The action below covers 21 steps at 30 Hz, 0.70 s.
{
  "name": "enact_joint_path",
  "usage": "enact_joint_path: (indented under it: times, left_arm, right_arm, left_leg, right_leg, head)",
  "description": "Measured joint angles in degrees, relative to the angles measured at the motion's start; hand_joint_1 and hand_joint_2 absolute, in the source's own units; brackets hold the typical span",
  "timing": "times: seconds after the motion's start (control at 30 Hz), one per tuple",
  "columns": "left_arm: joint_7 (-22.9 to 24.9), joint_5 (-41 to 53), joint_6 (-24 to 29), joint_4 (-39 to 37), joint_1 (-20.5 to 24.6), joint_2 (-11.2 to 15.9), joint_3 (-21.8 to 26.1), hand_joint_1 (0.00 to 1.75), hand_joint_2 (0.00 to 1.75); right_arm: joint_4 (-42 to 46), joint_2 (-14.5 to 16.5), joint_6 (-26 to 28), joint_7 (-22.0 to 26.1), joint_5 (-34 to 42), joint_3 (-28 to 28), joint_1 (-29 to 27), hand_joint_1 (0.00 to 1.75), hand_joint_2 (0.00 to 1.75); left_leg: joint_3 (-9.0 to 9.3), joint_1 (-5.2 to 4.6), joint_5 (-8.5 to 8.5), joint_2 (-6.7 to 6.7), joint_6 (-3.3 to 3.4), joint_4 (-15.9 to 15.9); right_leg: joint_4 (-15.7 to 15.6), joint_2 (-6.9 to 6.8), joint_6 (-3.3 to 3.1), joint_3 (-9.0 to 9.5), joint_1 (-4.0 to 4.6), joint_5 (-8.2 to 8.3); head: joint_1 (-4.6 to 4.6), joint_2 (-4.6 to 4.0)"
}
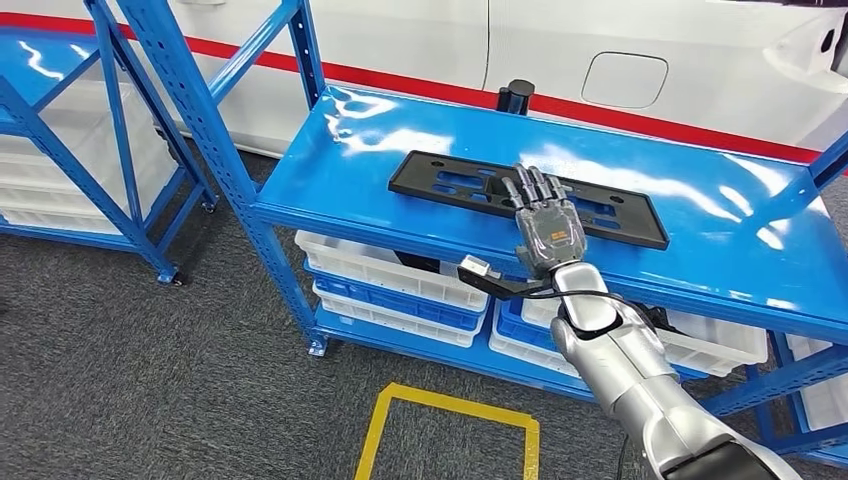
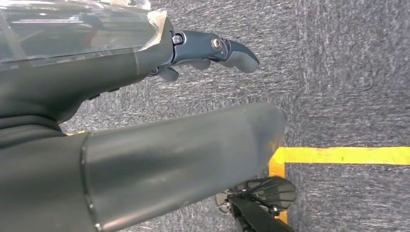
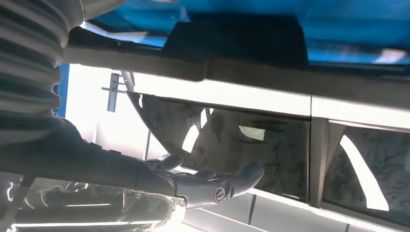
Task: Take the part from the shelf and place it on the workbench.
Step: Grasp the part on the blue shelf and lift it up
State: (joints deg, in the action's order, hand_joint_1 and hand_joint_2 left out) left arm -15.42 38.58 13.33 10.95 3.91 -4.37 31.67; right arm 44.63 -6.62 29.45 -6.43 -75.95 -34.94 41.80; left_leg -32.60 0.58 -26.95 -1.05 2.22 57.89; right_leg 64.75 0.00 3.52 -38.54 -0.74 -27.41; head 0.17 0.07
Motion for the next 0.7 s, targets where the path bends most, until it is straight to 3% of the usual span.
enact_joint_path:
  times: [0.07,0.13,0.23,0.27,0.33,0.4,0.43,0.47,0.53,0.6,0.7]
  left_arm:
    - [-0.01,-0.01,0.0,0.0,0.05,-0.05,0.0,0.0,0.0]
    - [-0.01,0.0,0.0,-0.01,0.04,-0.09,0.0,0.0,0.0]
    - [-0.01,0.02,0.02,0.0,0.02,-0.02,0.0,0.0,0.0]
    - [-0.01,0.02,0.02,0.01,0.04,0.01,0.0,0.0,0.0]
    - [-0.01,0.0,0.02,-0.01,0.0,-0.01,0.0,0.0,0.0]
    - [-0.03,-0.02,0.04,-0.03,-0.17,0.0,0.0,0.0,0.0]
    - [-0.09,-0.04,0.04,-0.04,-0.23,0.03,0.0,0.0,0.0]
    - [-0.15,-0.06,0.02,-0.04,-0.25,0.08,0.0,0.0,0.0]
    - [-0.25,-0.08,-0.29,-0.07,-0.23,0.21,0.0,0.0,0.0]
    - [-0.23,-0.07,-0.78,-0.12,-0.19,0.39,0.0,0.0,0.0]
    - [-0.23,-0.15,-1.02,-0.14,-0.24,0.67,0.01,0.0,0.0]
  right_arm:
    - [0.07,-0.05,0.0,-0.02,-0.02,0.15,0.12,0.0,1.75]
    - [0.11,-0.07,0.0,-0.05,-0.05,0.22,0.16,0.0,1.75]
    - [0.33,-0.11,0.01,-0.26,-0.14,0.34,0.26,0.0,1.75]
    - [0.42,-0.11,0.01,-0.37,-0.18,0.38,0.3,0.0,1.75]
    - [0.46,-0.09,-0.01,-0.58,-0.27,0.42,0.32,0.0,1.75]
    - [0.45,-0.09,-0.33,-0.91,-0.33,0.55,0.17,0.0,1.75]
    - [0.45,-0.09,-0.83,-1.23,-0.34,0.73,0.08,0.0,1.75]
    - [0.45,-0.09,-1.6,-1.68,-0.39,0.99,0.03,0.0,1.75]
    - [0.42,-0.21,-3.52,-2.85,-0.62,1.71,0.15,0.0,1.75]
    - [0.24,-0.51,-4.91,-3.81,-1.1,2.51,0.49,0.0,1.75]
    - [-0.5,-0.91,-5.51,-4.32,-1.7,3.47,0.78,0.0,1.75]
  left_leg:
    - [0.51,-0.22,-0.64,-0.19,-0.49,0.02]
    - [0.75,-0.35,-1.05,-0.24,-1.0,-0.09]
    - [0.18,-0.16,-2.33,0.06,-1.78,1.5]
    - [-1.02,-0.05,-3.5,0.2,-2.05,4.01]
    - [-5.23,0.15,-6.38,0.46,-2.52,11.66]
    - [-8.8,0.33,-6.83,0.63,-2.9,16.29]
    - [-8.96,0.46,-5.24,0.73,-3.01,15.22]
    - [-8.0,0.62,-2.82,0.84,-3.07,12.09]
    - [-4.63,0.81,1.25,1.06,-3.06,4.23]
    - [-2.87,0.63,2.04,1.01,-2.55,0.79]
    - [-2.44,0.32,1.86,0.84,-1.22,0.36]
  right_leg:
    - [-6.15,0.02,-0.48,2.93,0.38,2.53]
    - [-7.17,0.05,-1.34,3.68,0.74,2.77]
    - [-7.66,0.06,-2.57,4.47,-0.06,2.61]
    - [-7.81,0.05,-3.03,4.88,-0.34,2.47]
    - [-7.82,0.02,-3.69,5.44,-0.28,1.97]
    - [-7.8,0.03,-3.83,5.89,-0.23,1.5]
    - [-7.78,0.06,-3.7,6.21,-0.25,1.22]
    - [-7.76,0.08,-3.52,6.61,-0.32,0.9]
    - [-7.64,0.11,-2.87,7.29,-0.18,0.15]
    - [-7.66,0.1,-2.17,7.5,0.17,-0.29]
    - [-7.64,0.03,-1.28,7.49,0.2,-0.67]
  head:
    - [-0.02,0.0]
    - [-0.04,0.0]
    - [-0.14,0.0]
    - [-0.21,0.0]
    - [-0.33,0.0]
    - [-0.33,0.0]
    - [-0.36,0.0]
    - [-0.37,0.0]
    - [-0.43,0.0]
    - [-0.42,0.0]
    - [-0.38,0.0]
